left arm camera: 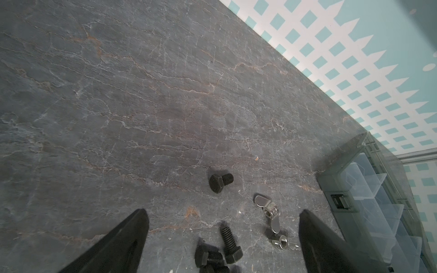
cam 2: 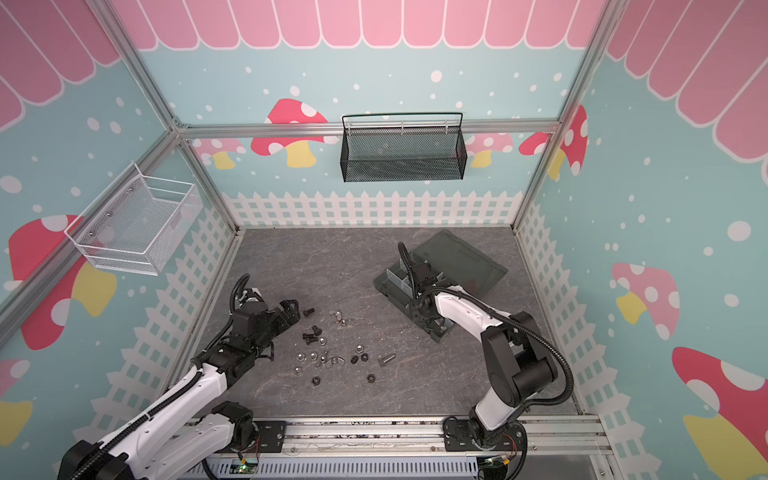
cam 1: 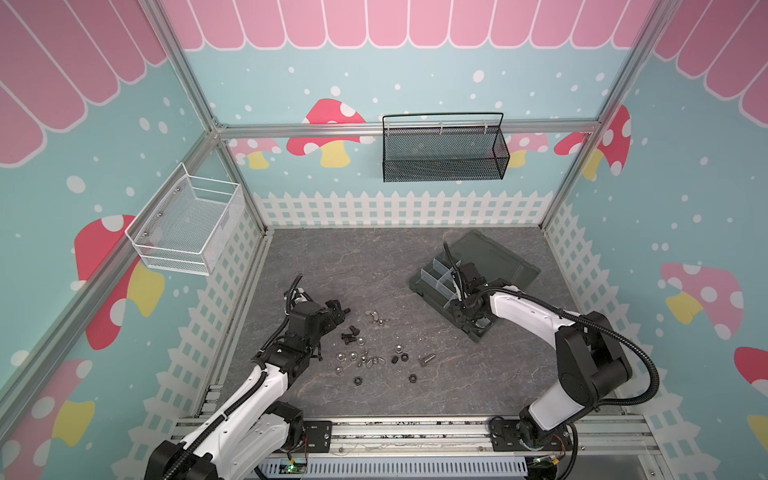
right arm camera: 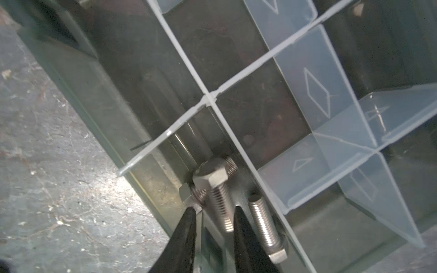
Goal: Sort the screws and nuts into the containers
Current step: 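Carry the silver bolt with the right gripper into a box compartment and release, then move the right gripper back to the pile and grasp a fourth silver bolt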
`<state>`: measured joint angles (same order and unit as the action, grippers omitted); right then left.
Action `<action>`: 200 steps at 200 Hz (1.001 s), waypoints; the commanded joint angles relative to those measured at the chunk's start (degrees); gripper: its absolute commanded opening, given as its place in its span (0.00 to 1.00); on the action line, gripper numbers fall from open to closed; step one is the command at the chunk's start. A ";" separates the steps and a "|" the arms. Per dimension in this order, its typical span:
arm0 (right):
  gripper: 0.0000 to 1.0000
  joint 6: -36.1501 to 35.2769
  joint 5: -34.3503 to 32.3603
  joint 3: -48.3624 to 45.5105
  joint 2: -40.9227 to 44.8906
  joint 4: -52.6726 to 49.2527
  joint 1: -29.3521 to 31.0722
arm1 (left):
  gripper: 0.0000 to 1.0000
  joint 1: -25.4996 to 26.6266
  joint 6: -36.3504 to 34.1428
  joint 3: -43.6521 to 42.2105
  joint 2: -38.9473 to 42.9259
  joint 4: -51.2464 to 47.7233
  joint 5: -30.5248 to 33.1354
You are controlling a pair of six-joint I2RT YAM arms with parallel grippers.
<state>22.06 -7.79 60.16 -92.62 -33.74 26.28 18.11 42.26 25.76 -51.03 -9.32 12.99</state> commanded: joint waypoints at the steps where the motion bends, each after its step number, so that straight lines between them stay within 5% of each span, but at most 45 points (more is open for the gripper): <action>1: 0.36 -0.44 0.57 1.01 0.39 -0.18 -0.18 | 1.00 -0.36 1.07 -0.83 1.23 -1.22 1.26; 102: 0.45 2.87 0.47 1.04 8.71 -2.78 2.85 | 1.00 -0.44 0.82 -0.72 0.00 -0.52 0.91; 200: 0.59 21.62 3.25 0.55 3.80 -7.26 20.19 | 1.00 -0.44 0.98 -1.07 0.39 -0.36 -0.16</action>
<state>36.67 -5.06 60.27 -86.91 -37.91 43.79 18.02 42.26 25.74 -51.09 -9.58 13.21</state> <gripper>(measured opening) 0.571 0.991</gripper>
